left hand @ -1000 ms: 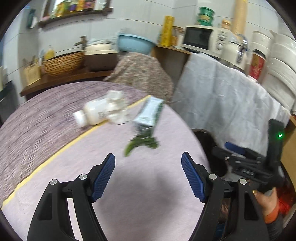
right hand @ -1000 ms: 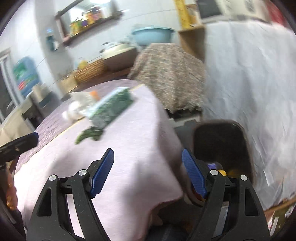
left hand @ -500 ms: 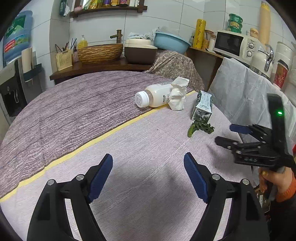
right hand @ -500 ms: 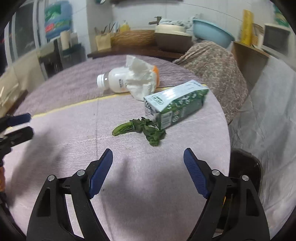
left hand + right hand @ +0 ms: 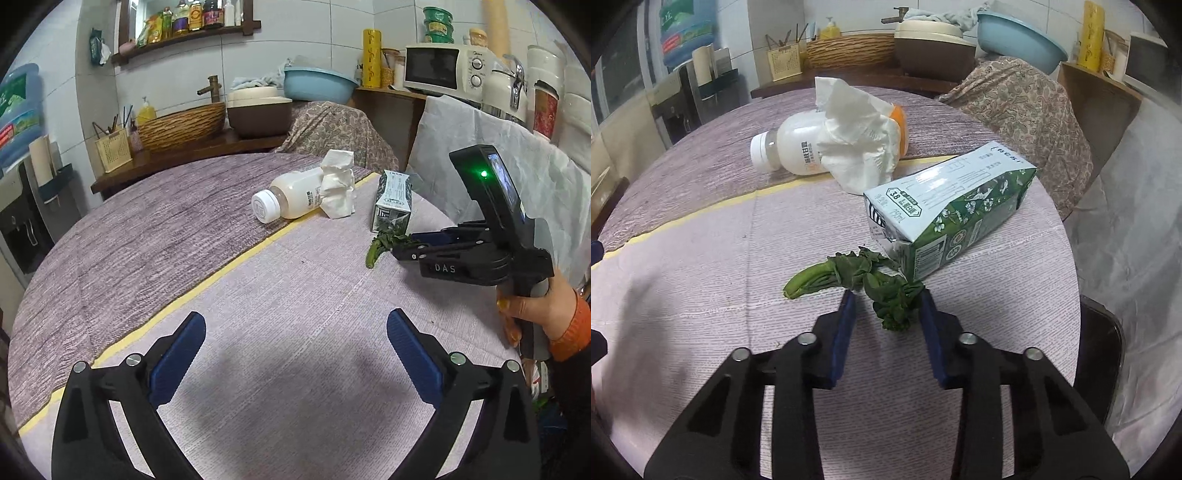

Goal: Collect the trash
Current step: 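Grasp the green vegetable stem with the right tool while the left tool grasps the tissue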

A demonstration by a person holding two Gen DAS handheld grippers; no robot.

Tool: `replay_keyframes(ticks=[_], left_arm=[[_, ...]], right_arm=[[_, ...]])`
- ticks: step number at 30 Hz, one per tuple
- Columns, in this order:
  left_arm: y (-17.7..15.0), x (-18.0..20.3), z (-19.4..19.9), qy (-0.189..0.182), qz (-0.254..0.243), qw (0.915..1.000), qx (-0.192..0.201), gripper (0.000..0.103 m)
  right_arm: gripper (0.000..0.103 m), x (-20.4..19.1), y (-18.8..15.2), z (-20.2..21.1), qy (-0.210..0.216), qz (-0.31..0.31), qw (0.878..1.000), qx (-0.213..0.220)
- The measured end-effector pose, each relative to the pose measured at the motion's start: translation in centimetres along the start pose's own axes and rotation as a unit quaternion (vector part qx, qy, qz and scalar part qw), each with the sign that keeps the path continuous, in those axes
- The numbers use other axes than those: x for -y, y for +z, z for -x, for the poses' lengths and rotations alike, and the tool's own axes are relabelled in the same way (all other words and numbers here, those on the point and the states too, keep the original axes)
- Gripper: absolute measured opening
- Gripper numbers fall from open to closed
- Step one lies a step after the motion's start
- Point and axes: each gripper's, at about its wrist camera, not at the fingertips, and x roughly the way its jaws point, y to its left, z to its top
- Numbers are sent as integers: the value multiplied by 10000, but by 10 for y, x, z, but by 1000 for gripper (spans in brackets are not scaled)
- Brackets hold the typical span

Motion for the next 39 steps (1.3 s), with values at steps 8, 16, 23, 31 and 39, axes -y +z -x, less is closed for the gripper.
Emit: replay_keyframes(ticks=[8,16,23,31,39], left_arm=[[14,8,-12,-148,-100,9997,-144,96],[59,7,-40,-382,146,9991,-139,78],[99,31,-78,-16,-84,9999,122,78],[130,54,-110,249,-352,9986,296,67],[124,47,-126,-25,-97,9999,-125,8]], right_arm=[[13,-3,-10,17,182,-88,9996,214],[12,-4,-26,56,360,-197,9974,595],[12,-3,-40,72,448,-348,9957,739],[12,1,-50,70,527,-523,9946,725],[12,8,-55,70,593,-709,9927,775]])
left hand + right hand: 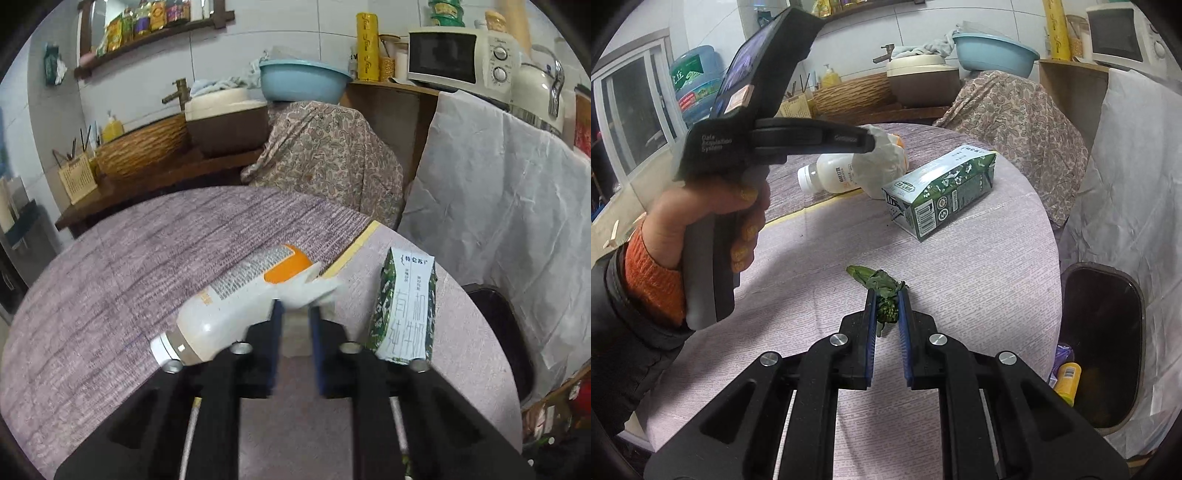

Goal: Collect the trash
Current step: 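Grasp the green vegetable stem with the right tool while the left tool grasps the tissue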

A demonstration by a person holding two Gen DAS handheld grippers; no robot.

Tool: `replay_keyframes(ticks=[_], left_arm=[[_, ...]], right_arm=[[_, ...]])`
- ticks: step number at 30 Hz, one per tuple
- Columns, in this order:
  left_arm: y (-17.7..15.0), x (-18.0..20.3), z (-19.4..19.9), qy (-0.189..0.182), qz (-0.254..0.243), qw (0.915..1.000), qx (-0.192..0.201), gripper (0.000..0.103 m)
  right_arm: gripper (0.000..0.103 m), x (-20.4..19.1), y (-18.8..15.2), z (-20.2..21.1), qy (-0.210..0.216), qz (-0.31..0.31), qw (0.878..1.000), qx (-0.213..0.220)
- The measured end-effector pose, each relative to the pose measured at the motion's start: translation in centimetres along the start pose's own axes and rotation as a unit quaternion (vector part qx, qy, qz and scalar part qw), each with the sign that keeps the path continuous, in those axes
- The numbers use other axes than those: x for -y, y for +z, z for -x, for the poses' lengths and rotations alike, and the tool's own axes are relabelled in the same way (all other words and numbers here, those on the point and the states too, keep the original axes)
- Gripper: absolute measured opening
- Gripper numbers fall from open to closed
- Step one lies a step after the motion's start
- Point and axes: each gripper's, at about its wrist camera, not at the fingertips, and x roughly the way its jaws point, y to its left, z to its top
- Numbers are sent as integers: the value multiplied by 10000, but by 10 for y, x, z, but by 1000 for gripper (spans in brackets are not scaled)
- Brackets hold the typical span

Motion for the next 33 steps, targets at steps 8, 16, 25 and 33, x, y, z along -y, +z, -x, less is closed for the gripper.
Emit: replay_keyframes(ticks=[8,16,25,33], left_arm=[[-25,-14,41,-339,267,9987,264,2],[-20,-17,46,-139,-35,9984,547,45],[8,7,-2,166,-452,9980,419,60],[-2,-2,3,-276,-193,9991,258,8]], right_arm=[[12,2,-3,7,28,-83,9999,147],[12,4,-6,5,82,-173,9997,137],[12,9,-11,2,62,-275,9996,57],[12,13,-12,3,30,-343,9994,85]])
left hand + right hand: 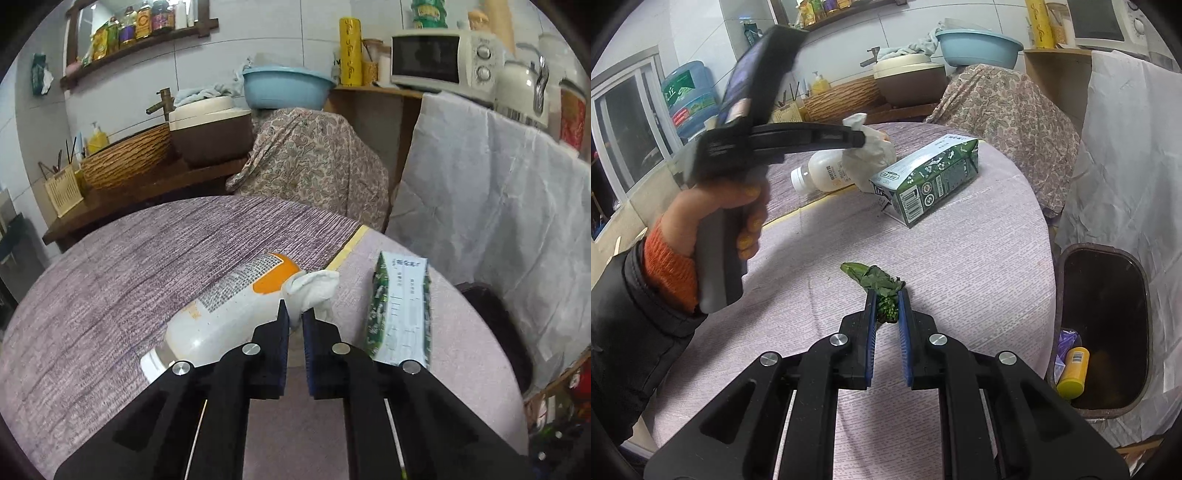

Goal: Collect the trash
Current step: 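Grasp the green vegetable stem with the right tool while the left tool grasps the tissue, then carry vegetable stem and tissue to the black bin and open both tools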

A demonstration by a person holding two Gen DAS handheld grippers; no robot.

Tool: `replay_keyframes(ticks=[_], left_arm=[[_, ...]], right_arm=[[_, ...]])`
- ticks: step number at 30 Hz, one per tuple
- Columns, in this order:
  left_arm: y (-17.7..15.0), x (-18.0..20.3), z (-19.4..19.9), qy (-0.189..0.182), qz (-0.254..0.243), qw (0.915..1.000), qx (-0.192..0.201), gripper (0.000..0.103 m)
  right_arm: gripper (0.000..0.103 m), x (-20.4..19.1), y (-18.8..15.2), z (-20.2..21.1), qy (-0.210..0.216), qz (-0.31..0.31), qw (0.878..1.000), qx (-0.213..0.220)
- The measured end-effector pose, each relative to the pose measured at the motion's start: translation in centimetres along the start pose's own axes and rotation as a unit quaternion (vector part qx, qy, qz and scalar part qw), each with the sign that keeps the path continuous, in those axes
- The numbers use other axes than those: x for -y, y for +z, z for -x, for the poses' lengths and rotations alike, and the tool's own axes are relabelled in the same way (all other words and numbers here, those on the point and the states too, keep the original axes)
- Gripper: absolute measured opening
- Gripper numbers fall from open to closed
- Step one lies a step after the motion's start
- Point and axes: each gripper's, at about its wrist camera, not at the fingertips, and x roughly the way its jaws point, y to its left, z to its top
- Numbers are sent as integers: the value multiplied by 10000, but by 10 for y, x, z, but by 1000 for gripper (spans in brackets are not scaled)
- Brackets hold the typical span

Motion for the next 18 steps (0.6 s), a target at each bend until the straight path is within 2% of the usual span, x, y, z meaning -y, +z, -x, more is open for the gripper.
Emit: replay_keyframes(ticks=[6,11,18], left_arm=[[-18,-11,49,-201,223,9992,265,7],[-34,-17,82,-422,454,9976,303,7],[-60,12,97,-783,212,9967,102,8]], right_arm=[[12,2,0,6,38,-35,9999,86],[12,1,0,15,66,-37,9998,188],[12,6,-2,38,8,-25,9993,360]])
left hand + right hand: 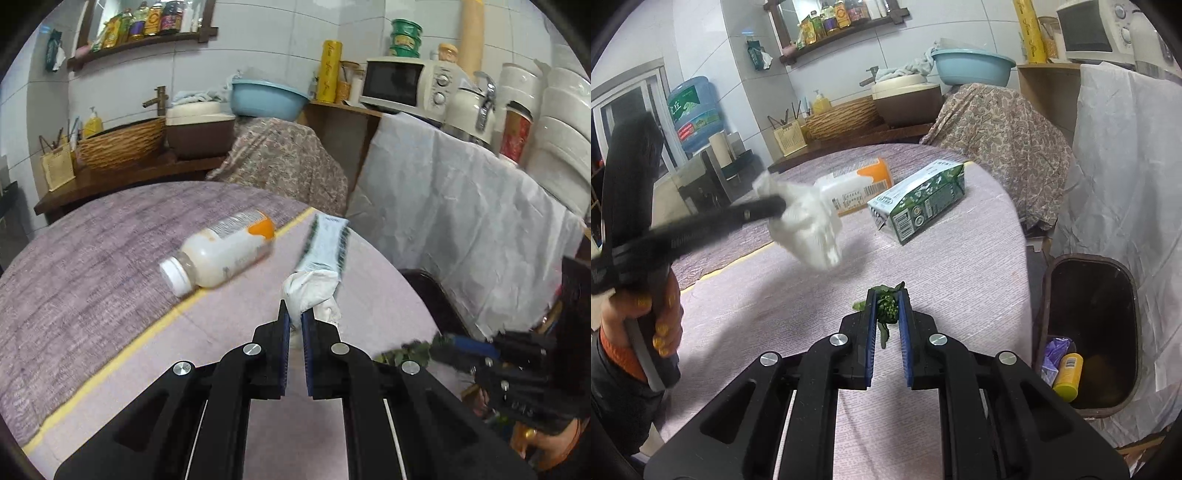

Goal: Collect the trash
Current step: 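Carry vegetable stem and tissue to the black bin and open both tools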

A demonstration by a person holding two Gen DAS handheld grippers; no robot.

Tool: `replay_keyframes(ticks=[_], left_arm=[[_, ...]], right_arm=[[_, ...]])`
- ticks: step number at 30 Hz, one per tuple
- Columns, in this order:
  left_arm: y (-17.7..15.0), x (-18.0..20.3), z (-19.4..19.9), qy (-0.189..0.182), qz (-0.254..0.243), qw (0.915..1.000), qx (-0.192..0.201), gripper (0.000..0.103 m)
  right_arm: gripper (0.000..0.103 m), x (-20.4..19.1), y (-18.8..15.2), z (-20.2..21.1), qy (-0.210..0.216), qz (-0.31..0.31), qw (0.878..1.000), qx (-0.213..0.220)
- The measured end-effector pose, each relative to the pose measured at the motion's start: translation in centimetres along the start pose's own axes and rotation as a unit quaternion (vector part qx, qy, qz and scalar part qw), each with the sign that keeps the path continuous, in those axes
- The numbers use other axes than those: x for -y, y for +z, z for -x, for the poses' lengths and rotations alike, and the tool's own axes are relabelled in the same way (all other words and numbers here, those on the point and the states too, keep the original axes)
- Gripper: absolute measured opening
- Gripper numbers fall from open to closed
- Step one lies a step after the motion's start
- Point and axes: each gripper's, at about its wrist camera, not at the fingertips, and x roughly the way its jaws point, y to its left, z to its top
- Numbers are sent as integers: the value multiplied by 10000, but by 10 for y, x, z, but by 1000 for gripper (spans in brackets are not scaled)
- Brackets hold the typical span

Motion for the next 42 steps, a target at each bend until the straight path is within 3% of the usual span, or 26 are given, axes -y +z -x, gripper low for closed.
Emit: replay_keyframes(ticks=[6,15,23,28,33,34,36,37,38,42], left_arm=[[-2,45,-9,-466,-266,9985,-128,7],[7,104,-39,-1065,-438,9928,-339,7],[15,153,-72,-1267,-722,9880,-512,7],[14,174,-100,-1269,-811,9856,-775,7],[10,194,-128,-1184,-921,9835,-1011,7],[9,198,-134,-1164,-933,9831,-1064,7],[9,204,-143,-1146,-956,9821,-1152,8],[8,207,-148,-1135,-960,9815,-1204,8],[7,210,-155,-1121,-963,9809,-1266,8],[4,219,-172,-1041,-1000,9789,-1448,8]], right_arm=[[12,22,5,30,-253,-54,9994,213],[12,106,14,63,-1269,-582,9889,505],[12,205,-19,7,-1940,-1353,9715,-148],[12,247,-53,-34,-1897,-1952,9605,-578],[14,267,-72,-53,-1892,-2331,9513,-707],[17,269,-74,-53,-1888,-2382,9501,-706],[36,274,-78,-50,-1959,-2475,9467,-647],[53,275,-81,-43,-2013,-2496,9454,-585],[61,274,-82,-38,-2066,-2497,9448,-488],[62,271,-85,-19,-2244,-2503,9415,-240]])
